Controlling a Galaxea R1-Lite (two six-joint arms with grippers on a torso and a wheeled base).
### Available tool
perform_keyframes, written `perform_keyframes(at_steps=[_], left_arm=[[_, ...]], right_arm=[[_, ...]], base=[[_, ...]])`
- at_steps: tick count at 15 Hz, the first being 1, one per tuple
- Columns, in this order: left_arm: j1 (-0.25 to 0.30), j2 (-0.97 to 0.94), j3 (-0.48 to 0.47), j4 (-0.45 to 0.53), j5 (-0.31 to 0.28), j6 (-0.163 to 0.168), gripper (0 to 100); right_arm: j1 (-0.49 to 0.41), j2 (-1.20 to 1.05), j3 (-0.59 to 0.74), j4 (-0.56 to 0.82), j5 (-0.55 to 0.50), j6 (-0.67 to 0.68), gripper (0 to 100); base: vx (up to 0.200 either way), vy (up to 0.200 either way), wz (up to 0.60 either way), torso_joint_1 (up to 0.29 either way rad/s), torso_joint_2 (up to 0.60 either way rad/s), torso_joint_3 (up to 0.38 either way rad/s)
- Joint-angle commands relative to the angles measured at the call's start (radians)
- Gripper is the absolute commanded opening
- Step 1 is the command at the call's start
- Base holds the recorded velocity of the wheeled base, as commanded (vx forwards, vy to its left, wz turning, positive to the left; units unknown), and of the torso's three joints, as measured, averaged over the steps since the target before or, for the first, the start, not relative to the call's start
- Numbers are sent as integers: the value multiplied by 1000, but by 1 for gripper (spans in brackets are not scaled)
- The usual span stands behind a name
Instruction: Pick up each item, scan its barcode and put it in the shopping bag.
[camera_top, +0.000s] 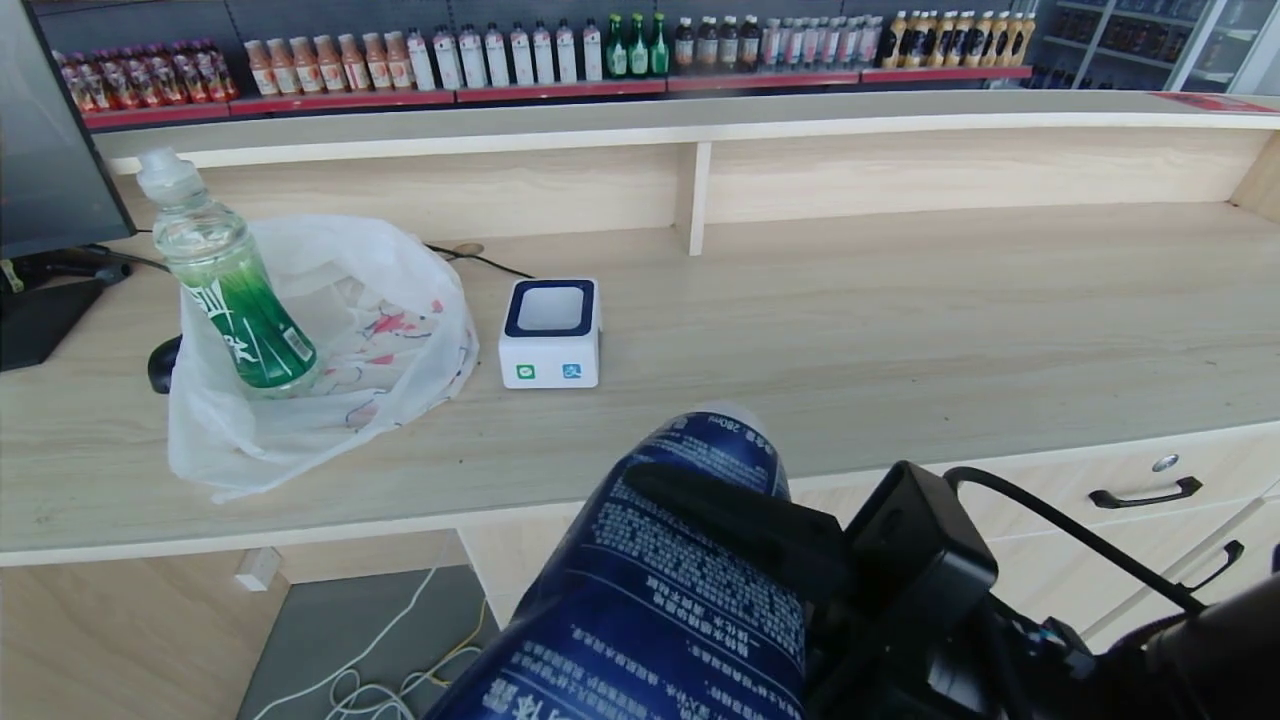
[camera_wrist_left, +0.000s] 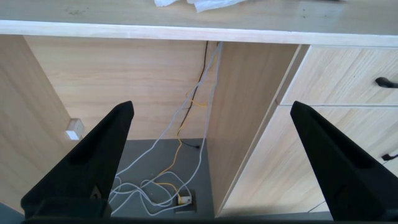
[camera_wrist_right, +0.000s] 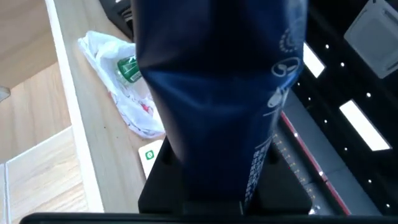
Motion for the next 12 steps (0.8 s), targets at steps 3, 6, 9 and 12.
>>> perform_keyframes(at_steps=[3,6,9,12], left_arm=[[0,0,0,0,0,0,100],[0,0,0,0,0,0,100],[0,0,0,0,0,0,100],[0,0,0,0,0,0,100]], right_arm=[[31,18,-25,-1,9,-123,0],[41,15,-29,-1,9,-186,0],[41,-2,-32,-1,11,-281,0],[41,-37,-28,-1,11,-416,0]], base=[[0,0,0,0,0,0],[0,0,0,0,0,0],[0,0,0,0,0,0],[0,0,0,0,0,0]])
